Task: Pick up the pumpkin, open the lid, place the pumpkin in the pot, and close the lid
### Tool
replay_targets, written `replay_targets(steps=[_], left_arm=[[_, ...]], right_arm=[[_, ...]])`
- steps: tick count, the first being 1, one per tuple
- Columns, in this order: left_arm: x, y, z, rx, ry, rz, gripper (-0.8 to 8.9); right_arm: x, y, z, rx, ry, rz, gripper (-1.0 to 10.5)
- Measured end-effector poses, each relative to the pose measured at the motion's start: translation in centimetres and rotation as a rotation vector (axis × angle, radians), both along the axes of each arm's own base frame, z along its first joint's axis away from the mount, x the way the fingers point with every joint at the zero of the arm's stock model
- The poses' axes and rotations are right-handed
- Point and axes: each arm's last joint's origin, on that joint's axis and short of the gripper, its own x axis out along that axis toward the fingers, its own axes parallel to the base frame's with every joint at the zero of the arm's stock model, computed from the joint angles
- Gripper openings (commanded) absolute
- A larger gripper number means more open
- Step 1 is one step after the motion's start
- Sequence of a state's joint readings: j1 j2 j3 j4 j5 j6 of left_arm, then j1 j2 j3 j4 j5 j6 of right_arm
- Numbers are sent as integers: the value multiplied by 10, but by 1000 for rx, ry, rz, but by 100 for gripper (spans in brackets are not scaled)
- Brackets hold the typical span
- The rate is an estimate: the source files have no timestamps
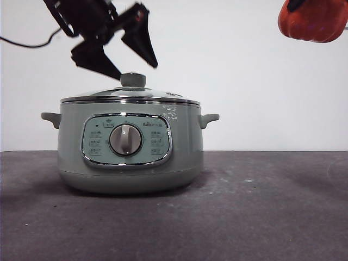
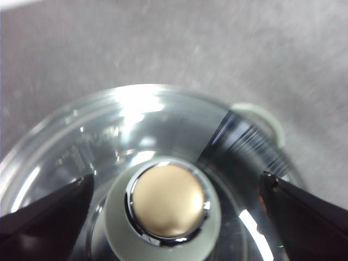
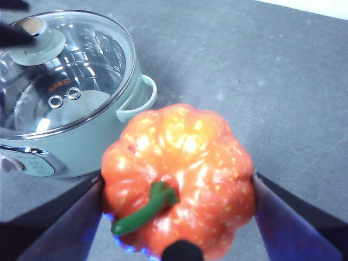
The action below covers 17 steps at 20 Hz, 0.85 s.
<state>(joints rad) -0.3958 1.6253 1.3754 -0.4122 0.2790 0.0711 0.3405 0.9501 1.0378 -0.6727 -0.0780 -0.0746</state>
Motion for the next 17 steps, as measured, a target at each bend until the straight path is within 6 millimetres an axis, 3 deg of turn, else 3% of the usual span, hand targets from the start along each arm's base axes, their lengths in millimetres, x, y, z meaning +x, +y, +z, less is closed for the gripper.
replay_targets(steps=[3, 4, 6, 13, 15, 17], left_arm=[[3, -2, -5, 16, 8, 11, 809], [2, -3, -5, 15, 5, 9, 766], [1, -3, -5, 23, 11, 12, 562], [-2, -7, -8, 56, 29, 18, 86], [-2, -8, -7, 49, 22, 12, -14], [-2, -7, -7, 54, 19, 17, -12]], right_arm=[[0, 0, 0, 0, 0, 0, -16], [0, 0, 0, 0, 0, 0, -16], [0, 0, 0, 0, 0, 0, -17], [0, 0, 1, 2, -7, 0, -17], [0, 0, 1, 2, -7, 0, -16], [0, 0, 1, 2, -7, 0, -16]])
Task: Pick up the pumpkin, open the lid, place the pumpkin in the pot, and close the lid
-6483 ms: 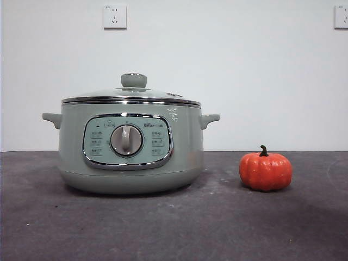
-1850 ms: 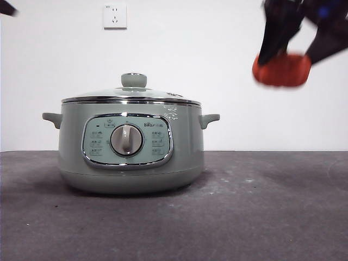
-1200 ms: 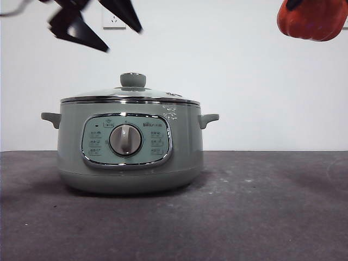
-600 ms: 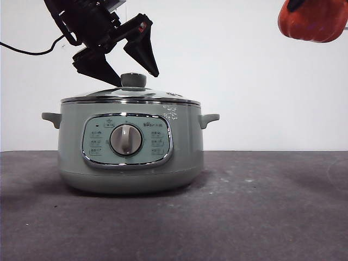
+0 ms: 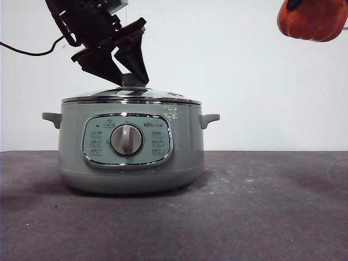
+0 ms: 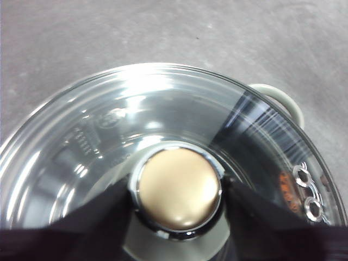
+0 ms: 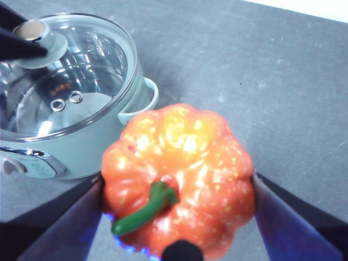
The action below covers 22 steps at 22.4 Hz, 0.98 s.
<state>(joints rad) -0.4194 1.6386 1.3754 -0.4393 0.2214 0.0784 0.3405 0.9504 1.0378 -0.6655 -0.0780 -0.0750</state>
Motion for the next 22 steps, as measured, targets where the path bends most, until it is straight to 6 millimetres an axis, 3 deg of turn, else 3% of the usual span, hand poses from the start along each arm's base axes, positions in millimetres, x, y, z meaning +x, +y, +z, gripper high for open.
replay_targets(steps=[9, 12, 17, 22], left_arm=[[-2, 1, 2, 3, -6, 0, -12], [-11, 5, 16, -6, -30, 1, -12], [-47, 21, 60, -38, -125, 16, -12], [-99, 50, 97, -23, -173, 74, -12]], right_arm=[[0, 0, 0, 0, 0, 0, -16], [0, 0, 0, 8, 2, 12, -17], [10, 10, -1, 45, -18, 69, -17], [33, 42, -11, 78, -14, 173, -17]])
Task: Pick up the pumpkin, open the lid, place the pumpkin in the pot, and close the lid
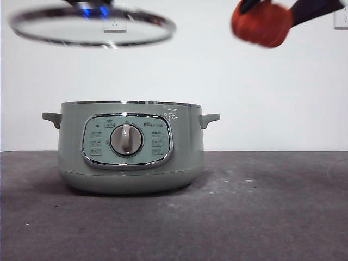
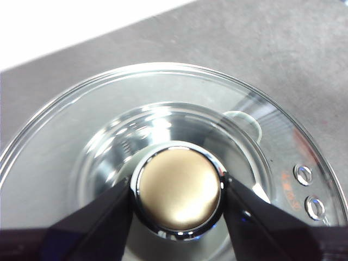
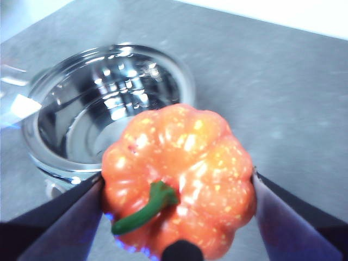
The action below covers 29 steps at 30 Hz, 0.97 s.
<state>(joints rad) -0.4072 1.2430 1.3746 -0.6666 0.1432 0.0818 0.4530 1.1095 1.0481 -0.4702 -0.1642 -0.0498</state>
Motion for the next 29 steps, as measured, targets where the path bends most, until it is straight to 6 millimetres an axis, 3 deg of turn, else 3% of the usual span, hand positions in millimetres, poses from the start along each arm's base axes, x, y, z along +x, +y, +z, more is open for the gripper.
replay_targets(steps=[4, 9, 13, 20, 29], left_arm=[[-56, 28, 26, 11, -57, 66, -12], [-95, 46, 33, 28, -69, 104, -12], [-122, 58, 36, 43, -81, 137, -12], [-156, 73, 37, 29, -97, 152, -12], [-165, 77, 34, 33, -73, 161, -12]], right_arm=[[32, 43, -3, -13, 27, 88, -17], [65, 79, 5, -14, 20, 132, -17], [95, 108, -3, -36, 33, 160, -17], [128, 156, -29, -95, 43, 226, -17], [146, 187, -85, -206, 76, 278, -17]])
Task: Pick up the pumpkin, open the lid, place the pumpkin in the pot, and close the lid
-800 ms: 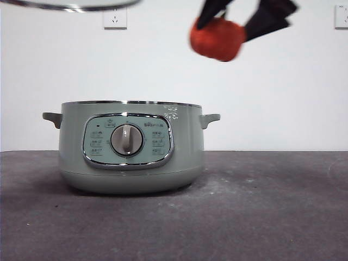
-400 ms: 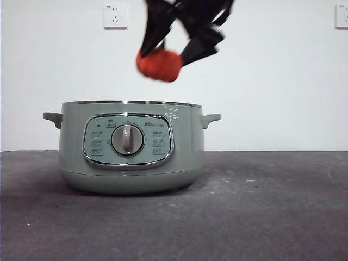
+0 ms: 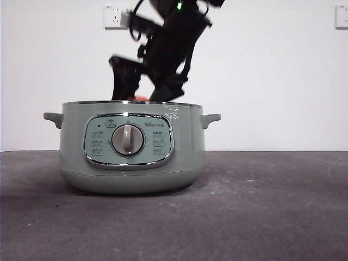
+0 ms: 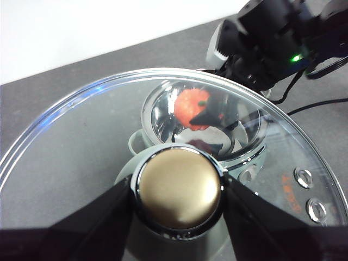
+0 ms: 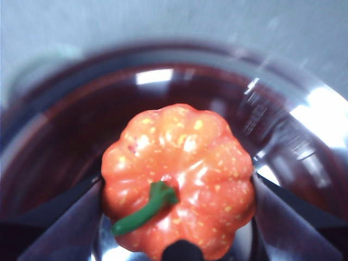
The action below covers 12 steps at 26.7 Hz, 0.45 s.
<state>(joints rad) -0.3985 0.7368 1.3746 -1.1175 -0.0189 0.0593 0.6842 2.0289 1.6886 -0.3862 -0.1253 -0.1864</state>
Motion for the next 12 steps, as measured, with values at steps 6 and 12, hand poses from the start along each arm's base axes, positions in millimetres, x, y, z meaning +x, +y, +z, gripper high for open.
replay_targets(steps=[6, 12], left_arm=[[2, -1, 0, 2, 5, 0, -12], [1, -1, 0, 2, 5, 0, -12]], right_arm=[[3, 5, -24, -62, 37, -6, -17], [0, 5, -29, -99, 74, -2, -16]])
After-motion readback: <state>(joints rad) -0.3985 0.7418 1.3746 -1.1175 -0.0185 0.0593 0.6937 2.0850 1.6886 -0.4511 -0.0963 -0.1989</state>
